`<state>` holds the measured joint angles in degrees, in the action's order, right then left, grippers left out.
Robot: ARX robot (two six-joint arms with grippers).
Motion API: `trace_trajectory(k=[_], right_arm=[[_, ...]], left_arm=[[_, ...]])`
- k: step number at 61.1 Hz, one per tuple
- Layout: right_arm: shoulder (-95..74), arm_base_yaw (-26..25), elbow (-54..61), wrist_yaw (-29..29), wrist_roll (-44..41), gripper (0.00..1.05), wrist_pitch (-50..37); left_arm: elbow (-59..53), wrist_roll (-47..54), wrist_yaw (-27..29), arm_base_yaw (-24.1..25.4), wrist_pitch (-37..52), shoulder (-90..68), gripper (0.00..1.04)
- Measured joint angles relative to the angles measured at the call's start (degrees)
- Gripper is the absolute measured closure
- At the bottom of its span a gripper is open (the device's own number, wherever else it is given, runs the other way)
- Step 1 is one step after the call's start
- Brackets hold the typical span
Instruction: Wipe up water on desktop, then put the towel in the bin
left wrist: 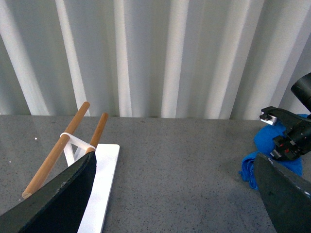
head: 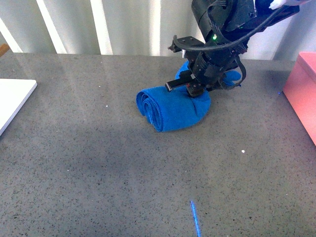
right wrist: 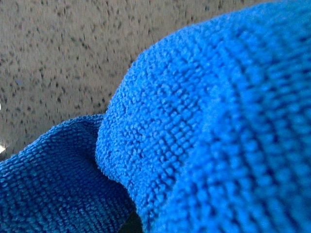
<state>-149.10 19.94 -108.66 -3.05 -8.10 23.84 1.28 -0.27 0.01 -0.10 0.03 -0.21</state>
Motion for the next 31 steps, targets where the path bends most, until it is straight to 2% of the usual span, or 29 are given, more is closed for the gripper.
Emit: trace_trajectory(k=[11,24,28,31], right_arm=[[0.07,1.66,-1.51,-0.63,-0.2,0.99,0.04],[3.89,2.84,6.91,-2.82,-2.62,0.99,-5.57],[5.99,3.72,11.21,-5.35,-3.76,0.99,-7.63],[8.48,4.96,16.35,-9.46,-4.72,0.99,-9.57]], left_arm=[[0.0,0.0,0.0,0.0,0.0,0.0,0.07],[0.0,-0.02,0.0,0.0,0.0,0.0,0.07],[0.0,0.0,0.0,0.0,0.0,0.0,0.07],[0.0,-0.02,0.0,0.0,0.0,0.0,0.07]])
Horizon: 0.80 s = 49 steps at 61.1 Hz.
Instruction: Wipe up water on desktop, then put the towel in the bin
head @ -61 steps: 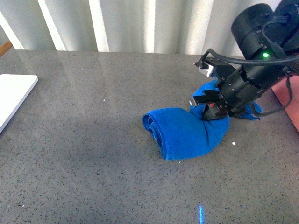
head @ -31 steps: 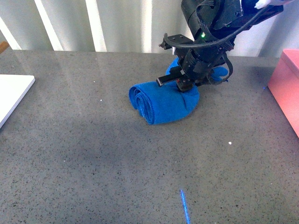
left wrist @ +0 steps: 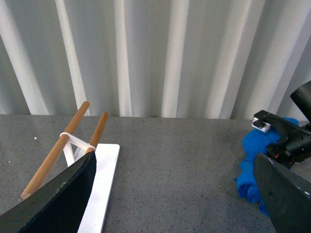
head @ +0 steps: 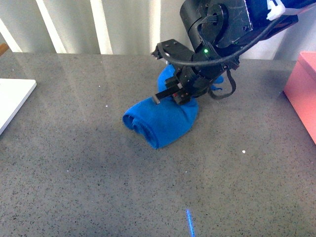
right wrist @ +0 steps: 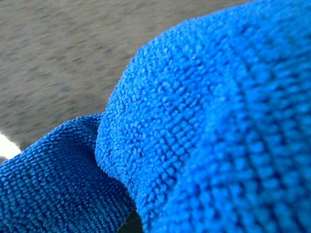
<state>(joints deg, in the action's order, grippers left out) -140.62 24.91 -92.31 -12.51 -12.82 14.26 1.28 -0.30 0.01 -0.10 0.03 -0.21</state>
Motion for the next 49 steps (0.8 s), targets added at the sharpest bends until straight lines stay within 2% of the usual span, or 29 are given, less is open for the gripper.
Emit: trace_trajectory(k=[10,25,32,42,49], right_arm=[[5.9,1.62,11.32,-5.86,-0.66,0.99,-2.34],[13.0,0.44,23.45,-7.39,-2.47,0.99,-4.42],[16.39,-0.83,29.27,-8.04,-5.55,0.99,-10.25],[20.13,-2.08,31.76,-3.28,-5.64,0.99,-18.03],[23.76,-2.64,31.74,5.55,-5.22,0.99,-23.45]], left_arm=[[0.0,0.02,0.0,0.0,0.0,0.0,0.07],[0.0,0.02,0.0,0.0,0.0,0.0,0.07],[0.0,0.02,0.0,0.0,0.0,0.0,0.07],[0.0,0.02,0.0,0.0,0.0,0.0,0.07],[0.0,0.02,0.02,0.0,0.0,0.0,0.07]])
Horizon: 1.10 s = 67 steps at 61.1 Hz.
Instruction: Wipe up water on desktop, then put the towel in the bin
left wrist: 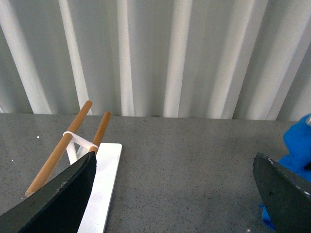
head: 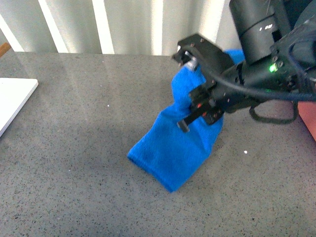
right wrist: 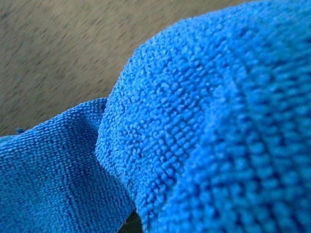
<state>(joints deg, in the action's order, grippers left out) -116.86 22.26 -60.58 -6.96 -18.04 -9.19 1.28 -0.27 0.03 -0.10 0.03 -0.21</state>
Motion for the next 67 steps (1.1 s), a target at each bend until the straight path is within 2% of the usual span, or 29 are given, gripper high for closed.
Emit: trace_trajectory(k=[6,13,20,33,40,45,55,61,67], right_arm=[[3.15,-0.42,0.0,6.86,-0.11,0.99,-4.7],[7.45,-1.38,-0.39,9.94,-0.02,0.99,-10.21],[11.54,-2.8,-2.86,13.88,1.44,0.99,-11.85],[19.41,-7.39,-8.44,23.23,2.93,0.99,-5.7],[23.74,-13.25,-10.08,29.14,1.9,0.99,0.98],[26.38,-18.08,-9.9,30.05,1.11,0.99,5.53],[30.84,-23.93,-7.56,30.01,-1.62,0.99,11.56],[32.09,-26.36,-6.91,29.11,-1.79,0.99,15.06],[32.35,-27.96,-5.49,29.0,-2.34,0.99,15.04]], left_arm=[[0.0,0.0,-0.02,0.0,0.0,0.0,0.07],[0.0,0.0,-0.02,0.0,0.0,0.0,0.07],[0.0,0.0,-0.02,0.0,0.0,0.02,0.07],[0.0,0.0,-0.02,0.0,0.0,0.02,0.07],[0.0,0.0,-0.02,0.0,0.0,0.02,0.07],[0.0,0.0,-0.02,0.0,0.0,0.02,0.07],[0.0,0.0,-0.04,0.0,0.0,0.02,0.07],[0.0,0.0,-0.02,0.0,0.0,0.02,0.07],[0.0,0.0,-0.02,0.0,0.0,0.02,0.07]])
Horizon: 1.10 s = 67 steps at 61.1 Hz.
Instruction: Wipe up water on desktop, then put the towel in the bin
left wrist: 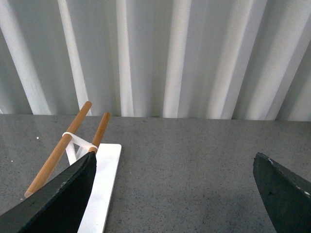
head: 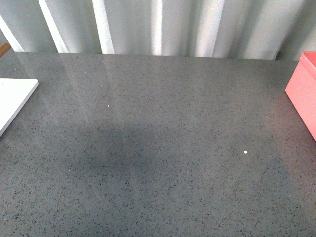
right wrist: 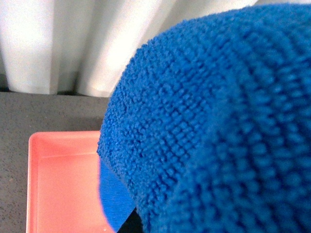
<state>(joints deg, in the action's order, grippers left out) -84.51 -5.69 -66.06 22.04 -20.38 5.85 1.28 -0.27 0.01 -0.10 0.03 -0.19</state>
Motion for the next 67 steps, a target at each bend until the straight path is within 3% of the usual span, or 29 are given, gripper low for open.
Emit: trace_trajectory(k=[12,44,67], right_arm=[[-0.13,-2.1,2.64,-1.55,0.46,0.99,1.31],[-4.15,-9.68,-2.49,-10.62,10.14,0.99,20.06],[-7.85,-11.08,-5.79,-12.31,11.04,0.99,26.8]], left_arm=[[0.0,0.0,-0.02,0.0,0.0,0.0,0.07],[0.0,0.0,0.0,0.0,0.0,0.0,0.07],[0.0,0.0,0.0,0.0,0.0,0.0,0.07]])
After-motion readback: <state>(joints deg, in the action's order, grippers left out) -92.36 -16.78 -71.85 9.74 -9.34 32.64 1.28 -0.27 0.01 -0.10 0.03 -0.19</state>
